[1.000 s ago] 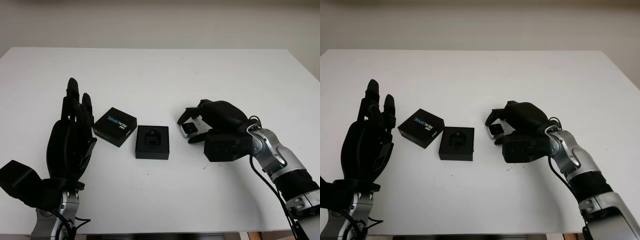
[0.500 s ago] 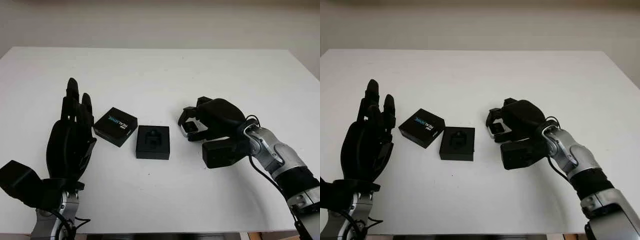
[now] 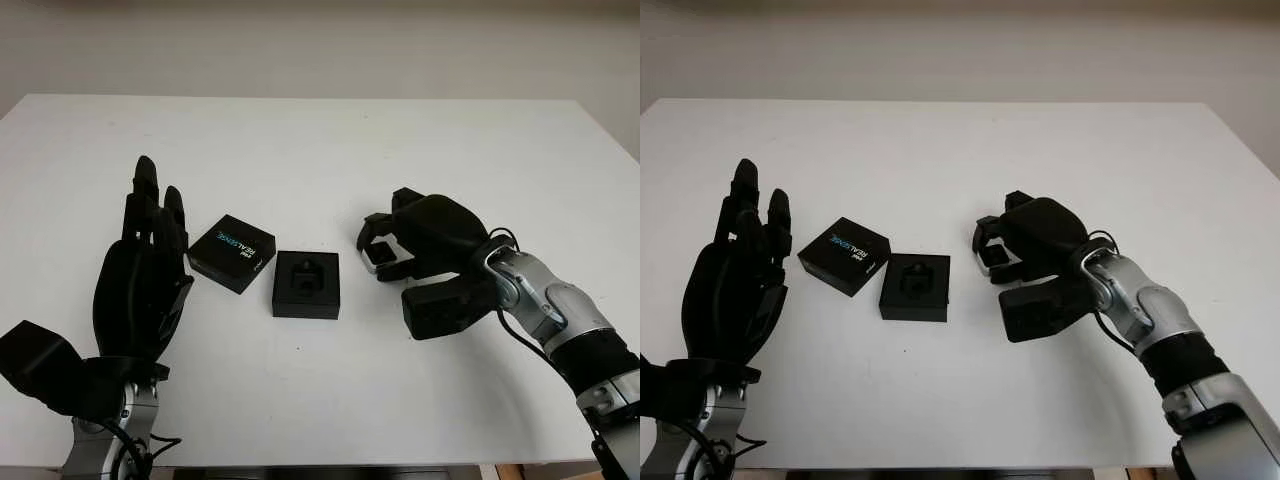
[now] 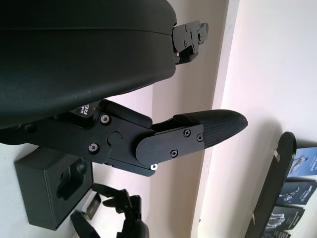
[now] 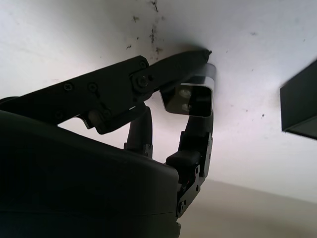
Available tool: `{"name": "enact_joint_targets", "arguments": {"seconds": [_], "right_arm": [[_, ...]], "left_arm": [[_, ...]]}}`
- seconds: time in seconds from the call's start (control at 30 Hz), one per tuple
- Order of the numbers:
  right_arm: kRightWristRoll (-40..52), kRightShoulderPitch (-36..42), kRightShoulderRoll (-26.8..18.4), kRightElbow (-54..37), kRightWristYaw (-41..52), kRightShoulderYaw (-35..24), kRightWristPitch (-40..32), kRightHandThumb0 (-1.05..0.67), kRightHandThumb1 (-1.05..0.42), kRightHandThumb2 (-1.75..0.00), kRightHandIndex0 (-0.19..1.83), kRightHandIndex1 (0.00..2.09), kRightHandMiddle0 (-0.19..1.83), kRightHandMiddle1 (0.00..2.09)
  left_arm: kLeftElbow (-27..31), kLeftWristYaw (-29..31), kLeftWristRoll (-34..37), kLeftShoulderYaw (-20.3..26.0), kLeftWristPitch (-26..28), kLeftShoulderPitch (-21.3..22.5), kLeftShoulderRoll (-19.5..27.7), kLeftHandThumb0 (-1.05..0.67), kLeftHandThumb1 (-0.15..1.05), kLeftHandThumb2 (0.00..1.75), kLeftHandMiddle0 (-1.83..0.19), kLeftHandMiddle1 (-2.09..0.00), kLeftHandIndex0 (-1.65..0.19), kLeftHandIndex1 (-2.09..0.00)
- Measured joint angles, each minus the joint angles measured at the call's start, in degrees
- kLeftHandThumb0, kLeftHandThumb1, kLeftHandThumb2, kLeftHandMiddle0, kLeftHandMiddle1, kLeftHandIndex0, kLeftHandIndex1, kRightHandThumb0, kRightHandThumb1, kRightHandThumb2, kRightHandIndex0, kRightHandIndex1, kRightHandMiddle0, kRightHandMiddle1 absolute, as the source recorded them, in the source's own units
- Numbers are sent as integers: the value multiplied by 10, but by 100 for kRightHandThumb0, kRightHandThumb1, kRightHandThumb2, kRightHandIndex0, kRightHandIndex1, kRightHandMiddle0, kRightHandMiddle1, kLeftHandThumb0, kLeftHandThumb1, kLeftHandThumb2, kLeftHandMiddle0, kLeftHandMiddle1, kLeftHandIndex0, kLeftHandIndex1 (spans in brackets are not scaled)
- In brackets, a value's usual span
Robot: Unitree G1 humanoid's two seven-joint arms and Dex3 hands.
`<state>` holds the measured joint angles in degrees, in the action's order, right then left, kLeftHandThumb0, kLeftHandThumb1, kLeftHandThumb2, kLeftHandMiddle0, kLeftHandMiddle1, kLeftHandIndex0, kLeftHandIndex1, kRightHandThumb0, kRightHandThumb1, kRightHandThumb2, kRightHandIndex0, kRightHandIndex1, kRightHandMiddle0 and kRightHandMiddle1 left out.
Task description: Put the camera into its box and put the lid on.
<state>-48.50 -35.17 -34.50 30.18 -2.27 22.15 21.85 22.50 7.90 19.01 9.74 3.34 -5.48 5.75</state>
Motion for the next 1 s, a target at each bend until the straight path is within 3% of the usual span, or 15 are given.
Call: {"name": "enact_joint_targets", "arguments": {"seconds": [0.03, 0.1, 0.2, 0.77, 1.0], "right_arm": [[6, 0, 1, 4, -3, -2, 0, -31, -92, -6, 25, 110, 42, 148], [24, 3, 3, 8, 0, -5, -5, -32, -94, -5, 29, 71, 39, 147], [61, 9, 13, 11, 15, -17, -17, -33, -95, -5, 35, 42, 38, 150], [198, 19, 45, 53, 17, -69, 14, -33, -92, -5, 44, 29, 39, 155], [293, 32, 82, 33, 67, -114, -19, -38, -95, -6, 33, 23, 33, 153]], "left_arm": [[0, 0, 0, 0, 0, 0, 0, -69, 105, 64, 19, -1, 19, 0], [0, 1, 0, 0, 0, 0, 0, -69, 105, 64, 19, -1, 19, 0], [0, 1, 0, 0, 0, 0, 0, -69, 105, 64, 19, -1, 19, 0], [9, -2, -1, -7, 3, -4, -1, -71, 105, 62, 19, 0, 19, 0], [9, 0, -2, -13, 7, -2, -1, -71, 105, 63, 19, 0, 19, 0]]}}
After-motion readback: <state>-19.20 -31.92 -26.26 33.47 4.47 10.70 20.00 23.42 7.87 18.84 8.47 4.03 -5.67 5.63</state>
